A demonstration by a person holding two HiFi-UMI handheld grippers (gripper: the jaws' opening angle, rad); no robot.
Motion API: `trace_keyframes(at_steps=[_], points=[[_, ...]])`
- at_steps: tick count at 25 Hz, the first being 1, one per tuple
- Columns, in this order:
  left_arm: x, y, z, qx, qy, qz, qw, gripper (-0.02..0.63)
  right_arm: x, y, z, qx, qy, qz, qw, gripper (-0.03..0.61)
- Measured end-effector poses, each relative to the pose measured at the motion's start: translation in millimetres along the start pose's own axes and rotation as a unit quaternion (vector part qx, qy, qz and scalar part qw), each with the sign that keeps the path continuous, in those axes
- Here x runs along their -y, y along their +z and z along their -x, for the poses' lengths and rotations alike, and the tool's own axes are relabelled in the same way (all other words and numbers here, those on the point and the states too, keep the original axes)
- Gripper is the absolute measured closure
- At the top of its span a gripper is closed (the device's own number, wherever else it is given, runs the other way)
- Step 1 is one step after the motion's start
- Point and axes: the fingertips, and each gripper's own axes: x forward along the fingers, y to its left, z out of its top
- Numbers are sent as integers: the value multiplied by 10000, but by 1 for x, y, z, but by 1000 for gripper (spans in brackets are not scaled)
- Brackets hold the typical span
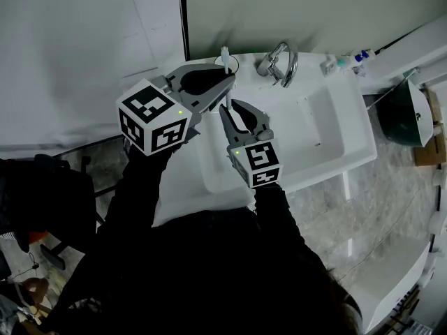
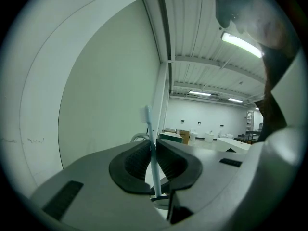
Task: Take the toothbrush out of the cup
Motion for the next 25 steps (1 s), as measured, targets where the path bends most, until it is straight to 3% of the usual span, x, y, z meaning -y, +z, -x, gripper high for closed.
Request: trace_keyframes(at_steps=[7,18,22,25], points=[[6,-2,-1,-87,-148,-25,9999,572,-2,-1,1,-35,22,-80,10000,515],[19,4,-1,280,-139,-712,9970,564,-4,0,5,93,98,-342,9993,523],[23,8,2,343,-161,-873,9955,448,-2,5,8,221,38,-360,9991,523],[20,11,8,471,-112,-862,9951,428,3,13,11,393,-37,-341,9986,522]])
